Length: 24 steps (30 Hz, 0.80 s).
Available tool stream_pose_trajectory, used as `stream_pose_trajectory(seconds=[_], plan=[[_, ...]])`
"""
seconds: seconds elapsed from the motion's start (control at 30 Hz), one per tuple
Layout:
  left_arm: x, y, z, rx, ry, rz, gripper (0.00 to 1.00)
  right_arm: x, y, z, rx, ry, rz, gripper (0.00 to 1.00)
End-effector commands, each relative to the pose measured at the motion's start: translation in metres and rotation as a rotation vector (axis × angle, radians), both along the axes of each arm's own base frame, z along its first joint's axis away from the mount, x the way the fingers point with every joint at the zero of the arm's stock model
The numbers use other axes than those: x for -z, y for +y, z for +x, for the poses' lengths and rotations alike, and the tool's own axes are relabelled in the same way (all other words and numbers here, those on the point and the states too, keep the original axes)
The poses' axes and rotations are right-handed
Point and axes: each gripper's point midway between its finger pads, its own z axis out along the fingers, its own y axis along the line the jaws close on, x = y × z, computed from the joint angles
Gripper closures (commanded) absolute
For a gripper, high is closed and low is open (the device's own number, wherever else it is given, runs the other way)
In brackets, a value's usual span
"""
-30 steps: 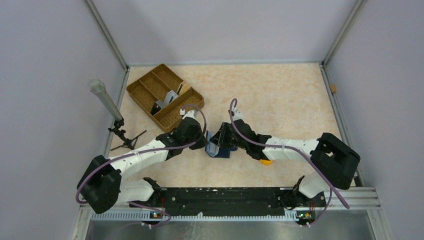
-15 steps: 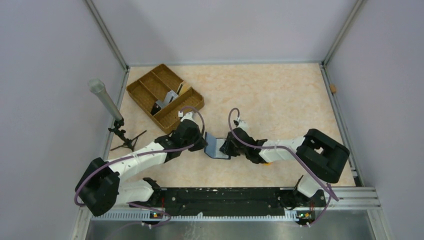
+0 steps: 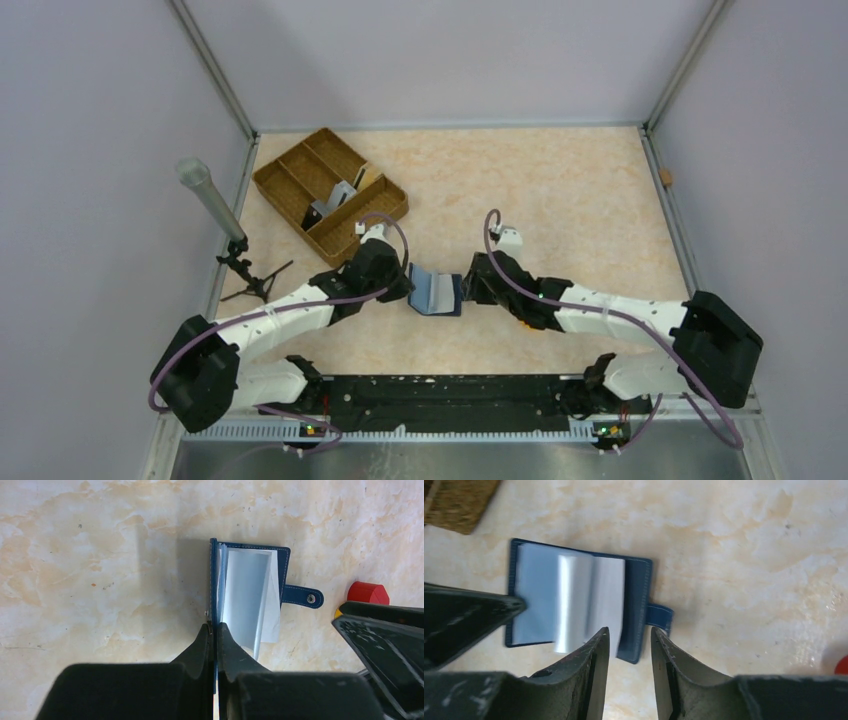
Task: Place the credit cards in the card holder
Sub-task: Open the card holder at the center of the board.
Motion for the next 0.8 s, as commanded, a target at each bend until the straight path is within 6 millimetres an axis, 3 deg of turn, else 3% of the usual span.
stream_pose_trajectory(seconds=[0.0,0.1,0.2,0.43,0.57,0.77], plan=[[-0.012,-0.004,0.006,-0.014,-0.046,-0.041,1.0,-0.065,0.041,0.006,-0.144,-0.117,0.098,0.63],[-0.012,-0.005,0.006,-0.014,-0.045,-0.051,1.0,-0.075,0.075,0.001,-0.249,-0.101,0.184,0.64],[-0.011,-0.006,0.005,-0.013,-0.041,-0.058,1.0,-0.072,0.1,0.0,-0.3,-0.072,0.245,0.69],[-0.009,-0.006,0.003,-0.016,-0.037,-0.066,1.0,-0.058,0.139,0.005,-0.364,-0.019,0.306,0.76],[-0.009,-0.005,0.003,-0.017,-0.038,-0.07,1.0,-0.036,0.142,0.01,-0.328,0.027,0.266,0.8],[-0.001,0.001,0.001,-0.039,-0.034,-0.056,1.0,0.015,0.107,0.016,-0.178,0.089,0.102,0.83]])
